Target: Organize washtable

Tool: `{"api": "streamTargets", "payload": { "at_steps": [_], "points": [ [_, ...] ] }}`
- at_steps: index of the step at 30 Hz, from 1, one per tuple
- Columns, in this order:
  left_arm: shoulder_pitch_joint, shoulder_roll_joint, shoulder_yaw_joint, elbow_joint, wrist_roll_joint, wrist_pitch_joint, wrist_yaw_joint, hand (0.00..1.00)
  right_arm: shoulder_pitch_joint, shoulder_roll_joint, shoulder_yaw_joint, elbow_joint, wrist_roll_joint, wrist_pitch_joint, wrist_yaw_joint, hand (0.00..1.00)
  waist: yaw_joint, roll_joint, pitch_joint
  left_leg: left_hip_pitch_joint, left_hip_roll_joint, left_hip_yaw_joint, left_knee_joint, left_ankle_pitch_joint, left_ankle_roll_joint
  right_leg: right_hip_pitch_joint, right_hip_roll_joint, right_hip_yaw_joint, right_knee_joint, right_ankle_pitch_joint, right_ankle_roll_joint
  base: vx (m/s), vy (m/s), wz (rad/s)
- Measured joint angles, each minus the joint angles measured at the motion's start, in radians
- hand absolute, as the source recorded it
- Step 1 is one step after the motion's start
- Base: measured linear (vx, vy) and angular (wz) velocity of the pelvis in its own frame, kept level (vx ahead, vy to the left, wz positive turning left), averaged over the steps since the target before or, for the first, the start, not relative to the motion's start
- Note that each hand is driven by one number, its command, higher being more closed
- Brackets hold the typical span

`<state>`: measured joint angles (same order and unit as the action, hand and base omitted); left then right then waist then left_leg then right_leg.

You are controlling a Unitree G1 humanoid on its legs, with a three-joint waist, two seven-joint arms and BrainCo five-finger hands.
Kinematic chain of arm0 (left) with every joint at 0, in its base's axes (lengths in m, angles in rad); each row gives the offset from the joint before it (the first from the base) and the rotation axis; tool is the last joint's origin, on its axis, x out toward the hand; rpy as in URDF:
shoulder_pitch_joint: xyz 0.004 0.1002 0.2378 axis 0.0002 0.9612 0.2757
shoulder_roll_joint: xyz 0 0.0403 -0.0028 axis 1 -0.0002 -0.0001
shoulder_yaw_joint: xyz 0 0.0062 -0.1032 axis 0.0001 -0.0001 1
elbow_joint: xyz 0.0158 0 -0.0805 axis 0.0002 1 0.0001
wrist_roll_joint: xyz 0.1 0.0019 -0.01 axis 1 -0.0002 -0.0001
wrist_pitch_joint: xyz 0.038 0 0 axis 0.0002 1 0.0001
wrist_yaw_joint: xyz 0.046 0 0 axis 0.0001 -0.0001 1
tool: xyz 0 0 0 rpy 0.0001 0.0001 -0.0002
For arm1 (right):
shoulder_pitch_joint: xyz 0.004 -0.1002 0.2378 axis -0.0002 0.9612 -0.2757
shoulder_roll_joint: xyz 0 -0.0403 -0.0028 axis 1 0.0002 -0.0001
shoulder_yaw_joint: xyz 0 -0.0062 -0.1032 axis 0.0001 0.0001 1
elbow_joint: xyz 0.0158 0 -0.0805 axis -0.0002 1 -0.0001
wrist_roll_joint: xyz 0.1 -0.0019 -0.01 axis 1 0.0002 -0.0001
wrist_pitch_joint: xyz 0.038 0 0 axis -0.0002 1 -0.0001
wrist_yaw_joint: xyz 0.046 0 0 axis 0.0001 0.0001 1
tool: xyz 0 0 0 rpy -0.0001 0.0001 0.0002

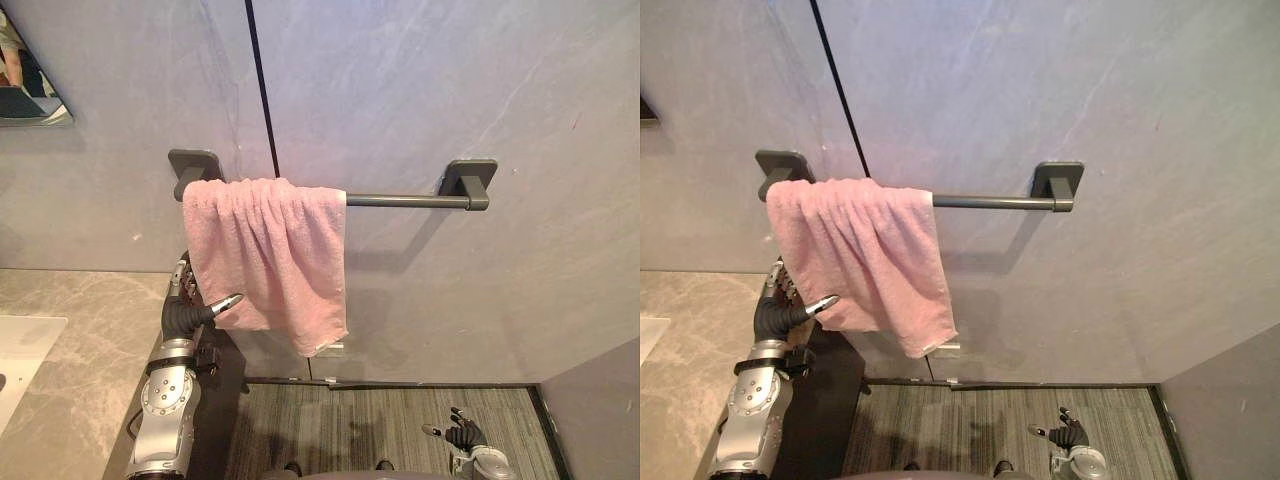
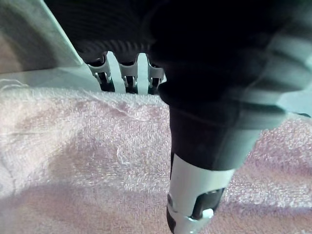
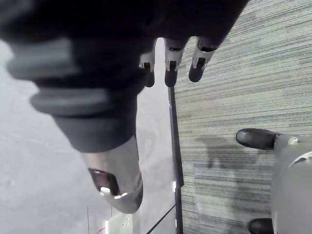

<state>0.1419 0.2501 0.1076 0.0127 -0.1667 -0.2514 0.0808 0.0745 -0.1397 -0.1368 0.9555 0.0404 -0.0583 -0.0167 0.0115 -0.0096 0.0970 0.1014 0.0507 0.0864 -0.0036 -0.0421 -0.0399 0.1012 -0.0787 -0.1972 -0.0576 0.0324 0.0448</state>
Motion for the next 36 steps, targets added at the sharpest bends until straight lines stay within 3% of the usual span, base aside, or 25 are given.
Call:
{"api": "streamTargets", "payload": {
  "at_steps": [1, 9, 15, 25, 27, 32, 36],
  "points": [
    [-0.004, 0.0, -0.005, 0.002, 0.0, 0.0, -0.005, 1.0, 0.0, -0.001, 0.0, 0.0, -0.004, 0.0, 0.0, 0.0, 0.0, 0.0, 0.0, 0.0, 0.0, 0.001, -0.001, 0.0, 0.0, 0.0, 0.0, 0.001, -0.002, 0.001, 0.0, 0.0, 0.0, 0.0],
    [-0.012, 0.007, -0.069, 0.066, 0.003, 0.002, -0.016, 1.0, -0.023, -0.009, 0.035, -0.002, -0.017, 0.001, 0.001, 0.0, -0.002, -0.004, -0.011, 0.005, -0.001, 0.007, -0.015, 0.0, 0.0, 0.001, 0.003, 0.007, -0.017, 0.007, 0.001, 0.0, 0.002, -0.03],
    [-0.013, 0.007, -0.067, 0.087, 0.003, 0.004, -0.014, 1.0, -0.026, -0.009, 0.038, -0.064, -0.016, 0.001, 0.001, 0.0, -0.023, -0.006, -0.012, 0.009, -0.001, 0.013, -0.018, 0.0, 0.0, 0.0, 0.003, 0.014, -0.017, 0.008, 0.0, -0.02, 0.0, -0.03],
    [-0.012, 0.006, -0.065, 0.084, 0.003, 0.001, -0.012, 1.0, -0.001, -0.047, 0.201, -0.477, -0.009, -0.02, 0.051, 0.0, -0.025, -0.007, -0.013, 0.012, -0.001, 0.032, -0.031, 0.0, 0.0, -0.004, 0.007, 0.035, -0.041, 0.027, 0.0, -0.02, -0.001, -0.07],
    [-0.011, 0.005, -0.07, 0.074, 0.006, -0.001, -0.011, 1.0, -0.004, -0.065, 0.249, -0.615, 0.023, -0.05, 0.083, 0.0, -0.023, -0.008, -0.013, 0.009, 0.0, 0.037, -0.03, 0.0, 0.0, -0.003, 0.006, 0.041, -0.041, 0.027, 0.0, 0.0, -0.004, -0.05],
    [-0.012, 0.005, -0.085, 0.073, 0.012, -0.009, -0.01, 1.0, -0.048, -0.089, 0.319, -0.764, 0.088, -0.079, 0.12, 0.0, -0.011, -0.013, -0.013, 0.008, 0.0, 0.037, -0.025, 0.0, 0.0, -0.004, 0.006, 0.049, -0.041, 0.027, 0.0, -0.02, -0.009, -0.04],
    [-0.011, 0.003, -0.11, 0.063, 0.018, -0.01, -0.009, 1.0, -0.076, -0.12, 0.359, -0.787, 0.13, -0.085, 0.129, 0.0, 0.002, -0.017, -0.012, 0.007, 0.002, 0.037, -0.023, -0.001, 0.0, -0.005, 0.007, 0.052, -0.037, 0.027, 0.0, -0.04, -0.013, -0.01]
  ]
}}
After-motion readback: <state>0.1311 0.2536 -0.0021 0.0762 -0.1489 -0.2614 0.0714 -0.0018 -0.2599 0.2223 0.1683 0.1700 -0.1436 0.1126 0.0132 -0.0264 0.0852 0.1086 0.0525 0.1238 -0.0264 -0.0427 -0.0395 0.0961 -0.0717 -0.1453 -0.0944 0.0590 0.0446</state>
